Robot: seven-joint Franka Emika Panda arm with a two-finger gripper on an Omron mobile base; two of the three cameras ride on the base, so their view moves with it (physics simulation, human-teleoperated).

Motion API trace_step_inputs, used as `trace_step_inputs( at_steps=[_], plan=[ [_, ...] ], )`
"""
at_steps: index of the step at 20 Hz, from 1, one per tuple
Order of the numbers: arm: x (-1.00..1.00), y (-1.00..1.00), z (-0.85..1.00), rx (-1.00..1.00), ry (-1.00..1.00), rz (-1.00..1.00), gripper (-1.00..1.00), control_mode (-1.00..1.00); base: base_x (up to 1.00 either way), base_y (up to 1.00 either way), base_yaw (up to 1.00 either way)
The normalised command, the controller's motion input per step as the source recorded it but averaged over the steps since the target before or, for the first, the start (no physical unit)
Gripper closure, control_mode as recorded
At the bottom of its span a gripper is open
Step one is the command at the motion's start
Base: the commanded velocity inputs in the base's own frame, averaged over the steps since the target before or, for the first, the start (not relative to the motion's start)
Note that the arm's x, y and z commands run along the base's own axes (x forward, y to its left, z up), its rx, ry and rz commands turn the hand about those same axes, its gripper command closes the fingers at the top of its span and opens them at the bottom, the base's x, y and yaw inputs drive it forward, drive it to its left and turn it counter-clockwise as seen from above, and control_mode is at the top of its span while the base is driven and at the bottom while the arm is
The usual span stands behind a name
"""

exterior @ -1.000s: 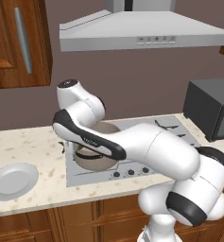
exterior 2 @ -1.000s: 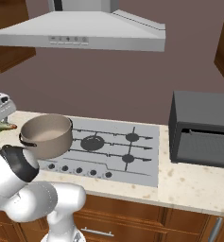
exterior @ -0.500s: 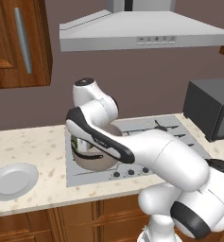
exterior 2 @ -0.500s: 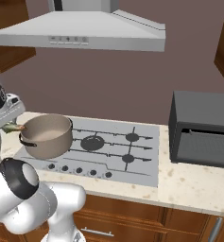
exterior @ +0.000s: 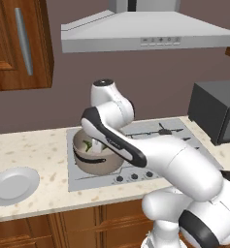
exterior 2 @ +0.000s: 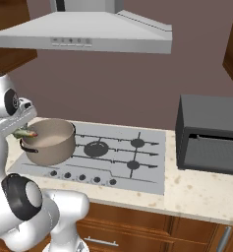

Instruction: Retrieve the frozen meat and place it in the pot on a burner. Then turn the burner on.

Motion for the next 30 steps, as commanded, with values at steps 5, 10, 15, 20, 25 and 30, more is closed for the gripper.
trace_step_inputs(
  at_steps=[5,10,15,20,25,30],
  plan=[
    [0.30,-0.24,0.00,0.01,0.03,0.00,1.00,-1.00,0.00,0.00,0.00],
    [0.31,-0.14,0.00,0.00,0.02,0.00,1.00,-1.00,0.00,0.00,0.00],
    [0.23,-0.01,-0.02,0.00,0.00,0.00,1.00,-1.00,0.00,0.00,0.00],
    [0.17,0.00,-0.04,0.00,0.00,0.00,1.00,-1.00,0.00,0.00,0.00],
    [0.13,0.00,-0.17,0.00,0.00,0.00,1.00,-1.00,0.00,0.00,0.00],
    [0.12,0.00,-0.18,0.00,0.00,0.00,1.00,-1.00,0.00,0.00,0.00]
  ],
)
